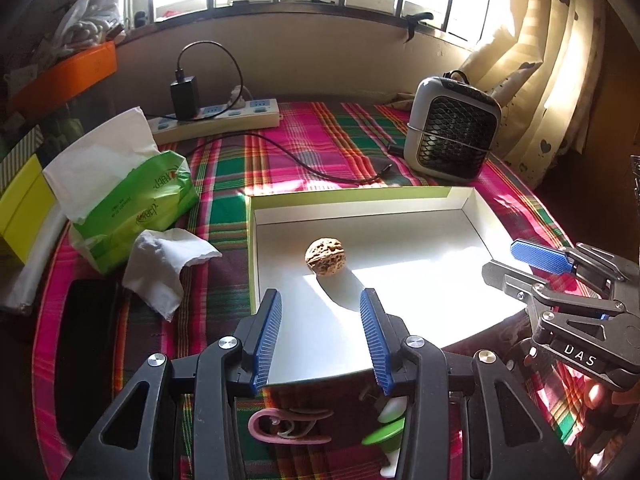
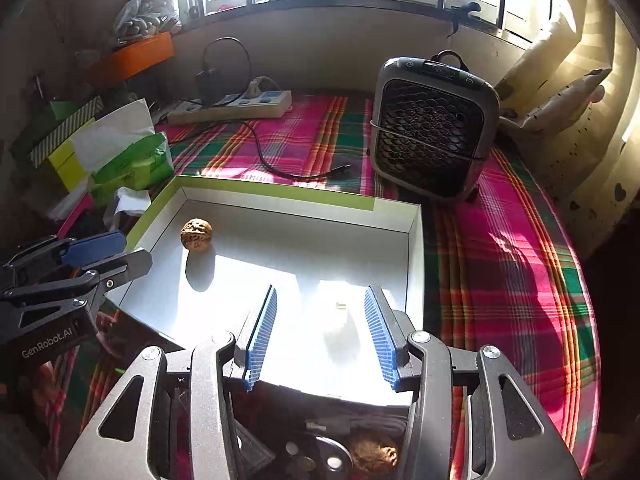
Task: Organize objects
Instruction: 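Withdraw both tools from the box toward the remaining objects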
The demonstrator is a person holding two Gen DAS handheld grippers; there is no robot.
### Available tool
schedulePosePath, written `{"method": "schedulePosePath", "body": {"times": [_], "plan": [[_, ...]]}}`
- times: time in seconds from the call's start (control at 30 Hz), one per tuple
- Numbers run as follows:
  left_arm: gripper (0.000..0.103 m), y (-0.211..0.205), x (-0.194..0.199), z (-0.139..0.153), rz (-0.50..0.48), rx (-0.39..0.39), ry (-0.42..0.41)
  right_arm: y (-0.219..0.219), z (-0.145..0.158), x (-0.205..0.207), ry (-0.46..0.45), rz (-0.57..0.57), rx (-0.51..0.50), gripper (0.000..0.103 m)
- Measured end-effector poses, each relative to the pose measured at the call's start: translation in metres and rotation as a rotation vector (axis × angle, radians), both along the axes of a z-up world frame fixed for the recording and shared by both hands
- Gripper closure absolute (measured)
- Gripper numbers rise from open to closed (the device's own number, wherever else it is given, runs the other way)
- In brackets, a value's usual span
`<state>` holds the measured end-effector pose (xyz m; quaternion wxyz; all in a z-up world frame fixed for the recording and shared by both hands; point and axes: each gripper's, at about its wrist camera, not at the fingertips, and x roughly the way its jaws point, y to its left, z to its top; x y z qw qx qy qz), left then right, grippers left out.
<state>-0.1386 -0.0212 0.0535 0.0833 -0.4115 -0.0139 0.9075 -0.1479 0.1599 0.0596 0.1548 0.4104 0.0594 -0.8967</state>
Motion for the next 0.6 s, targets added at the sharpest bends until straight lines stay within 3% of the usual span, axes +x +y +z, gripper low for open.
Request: {"method": "schedulePosePath", "body": {"times": [0.6], "plan": [[0.064, -0.029, 0.047, -0.008, 0.054, 0.058, 0.009, 0.008, -0.002, 0.051, 0.012, 0.065, -0.079, 0.057]]}}
